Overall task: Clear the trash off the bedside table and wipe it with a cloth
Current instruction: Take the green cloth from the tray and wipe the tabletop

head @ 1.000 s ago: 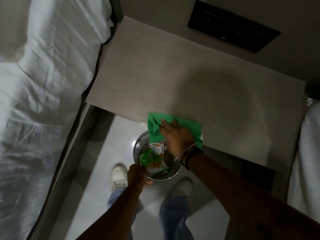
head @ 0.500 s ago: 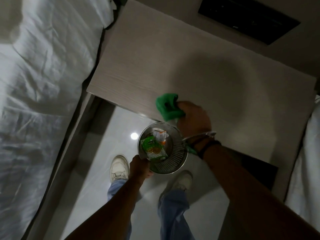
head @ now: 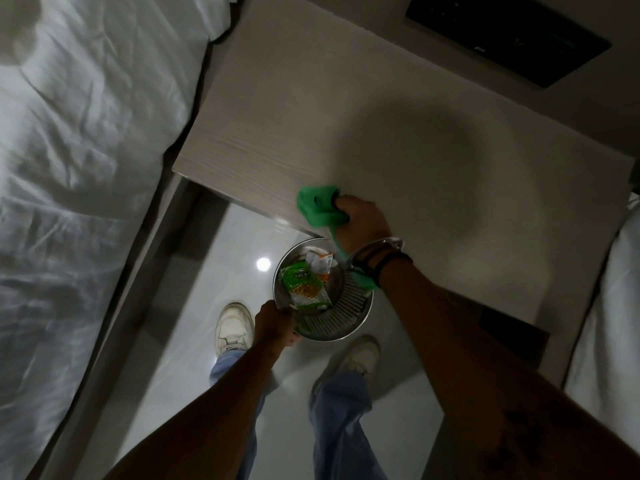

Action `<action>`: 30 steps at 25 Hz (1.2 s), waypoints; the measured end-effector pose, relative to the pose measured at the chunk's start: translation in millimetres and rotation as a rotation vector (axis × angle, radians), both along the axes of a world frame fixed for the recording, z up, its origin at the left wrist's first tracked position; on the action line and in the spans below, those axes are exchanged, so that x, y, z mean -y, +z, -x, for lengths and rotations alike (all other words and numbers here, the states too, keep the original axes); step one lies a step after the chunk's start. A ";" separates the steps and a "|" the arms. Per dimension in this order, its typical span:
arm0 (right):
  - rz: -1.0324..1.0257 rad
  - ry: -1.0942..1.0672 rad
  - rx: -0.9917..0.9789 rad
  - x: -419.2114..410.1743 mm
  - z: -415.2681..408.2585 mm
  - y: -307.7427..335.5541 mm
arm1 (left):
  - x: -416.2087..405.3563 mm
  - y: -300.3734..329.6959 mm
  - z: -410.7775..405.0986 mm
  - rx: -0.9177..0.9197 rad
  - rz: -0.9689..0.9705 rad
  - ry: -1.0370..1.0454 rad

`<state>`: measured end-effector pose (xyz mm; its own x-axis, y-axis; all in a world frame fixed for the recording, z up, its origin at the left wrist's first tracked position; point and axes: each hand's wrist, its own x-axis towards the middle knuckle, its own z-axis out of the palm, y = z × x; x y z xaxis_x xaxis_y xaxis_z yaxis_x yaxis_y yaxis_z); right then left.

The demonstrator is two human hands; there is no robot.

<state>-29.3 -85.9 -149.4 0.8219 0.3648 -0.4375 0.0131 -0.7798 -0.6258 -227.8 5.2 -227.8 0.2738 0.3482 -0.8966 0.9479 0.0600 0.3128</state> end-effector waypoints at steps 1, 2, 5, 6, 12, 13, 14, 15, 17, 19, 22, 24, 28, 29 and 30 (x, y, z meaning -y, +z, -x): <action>-0.014 0.041 -0.034 1.1 13.0 -2.9 | -1.0 -2.3 1.2 -0.004 0.000 0.013; 0.006 0.112 -0.067 3.7 26.7 -6.3 | -1.4 -4.1 2.2 -0.010 0.004 0.022; 0.164 0.394 -0.129 27.0 79.6 -15.0 | 0.0 -8.5 6.4 0.009 0.000 0.076; 0.153 0.387 -0.142 37.4 93.7 -18.5 | -0.5 -12.4 6.9 0.017 -0.026 0.085; 0.096 -0.237 -0.213 71.4 100.1 -20.7 | 2.5 -10.0 6.0 -0.074 -0.078 0.032; 0.043 -0.324 -0.258 69.8 93.5 -13.6 | 3.7 -0.6 1.2 -0.095 -0.130 0.041; -0.028 -0.389 -0.296 67.0 88.0 -0.3 | 5.2 17.5 -4.9 -0.067 -0.209 0.098; -0.100 -0.443 -0.333 63.8 84.4 17.9 | 8.5 42.9 -12.2 0.002 -0.287 0.202; -0.247 -0.536 -0.421 55.7 75.3 65.4 | 7.8 106.3 -30.8 0.225 -0.278 0.400; -0.353 -0.587 -0.523 37.1 57.8 104.6 | -8.9 165.9 -62.8 0.385 0.032 0.490; -0.683 -0.594 -0.604 -36.1 13.7 189.6 | -101.2 271.4 -111.1 0.601 0.342 0.332; -0.860 -0.561 -0.637 -72.1 0.2 220.7 | -144.5 301.7 -124.3 0.690 0.341 0.185; -0.838 -0.467 -0.616 -117.0 -17.9 238.3 | -184.4 325.7 -136.4 0.726 0.280 0.114; -0.784 -0.409 -0.565 -150.4 -25.7 244.5 | -214.1 333.7 -140.3 0.750 0.211 0.137; -0.704 -0.352 -0.487 -191.1 -34.6 252.3 | -249.5 340.8 -145.2 0.771 0.111 0.156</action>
